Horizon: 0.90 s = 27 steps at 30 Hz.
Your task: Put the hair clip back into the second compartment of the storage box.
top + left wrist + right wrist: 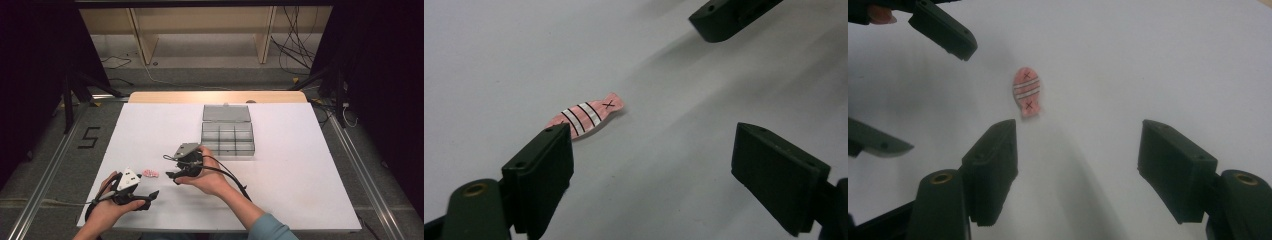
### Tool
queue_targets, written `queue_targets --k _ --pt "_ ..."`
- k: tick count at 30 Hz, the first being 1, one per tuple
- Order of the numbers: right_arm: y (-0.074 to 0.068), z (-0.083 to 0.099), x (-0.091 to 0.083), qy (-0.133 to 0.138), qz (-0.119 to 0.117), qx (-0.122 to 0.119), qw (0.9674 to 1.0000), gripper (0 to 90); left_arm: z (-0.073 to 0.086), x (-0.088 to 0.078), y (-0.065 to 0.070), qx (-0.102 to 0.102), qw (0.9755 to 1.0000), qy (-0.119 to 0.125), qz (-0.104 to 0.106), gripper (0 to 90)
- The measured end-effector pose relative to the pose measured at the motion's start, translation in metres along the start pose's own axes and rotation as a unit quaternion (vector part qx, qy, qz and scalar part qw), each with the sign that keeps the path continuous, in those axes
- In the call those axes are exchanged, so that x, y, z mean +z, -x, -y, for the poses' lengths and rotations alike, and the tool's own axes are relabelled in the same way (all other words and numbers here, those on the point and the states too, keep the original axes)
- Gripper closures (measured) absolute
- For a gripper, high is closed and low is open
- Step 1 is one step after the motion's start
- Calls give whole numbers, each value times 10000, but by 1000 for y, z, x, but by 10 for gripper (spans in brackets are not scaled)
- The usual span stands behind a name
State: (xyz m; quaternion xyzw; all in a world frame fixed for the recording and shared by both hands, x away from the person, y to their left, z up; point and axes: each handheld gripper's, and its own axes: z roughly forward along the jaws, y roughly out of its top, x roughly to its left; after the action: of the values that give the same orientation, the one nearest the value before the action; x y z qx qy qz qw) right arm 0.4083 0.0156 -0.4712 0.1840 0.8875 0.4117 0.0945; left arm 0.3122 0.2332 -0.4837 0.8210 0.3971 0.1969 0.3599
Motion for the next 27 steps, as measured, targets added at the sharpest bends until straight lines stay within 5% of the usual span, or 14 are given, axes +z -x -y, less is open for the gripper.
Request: queue_targets --k 27 --pt "-10 -27 66 -522 -472 -201 9973 444 1 1 0 31 10000 -55 25 169"
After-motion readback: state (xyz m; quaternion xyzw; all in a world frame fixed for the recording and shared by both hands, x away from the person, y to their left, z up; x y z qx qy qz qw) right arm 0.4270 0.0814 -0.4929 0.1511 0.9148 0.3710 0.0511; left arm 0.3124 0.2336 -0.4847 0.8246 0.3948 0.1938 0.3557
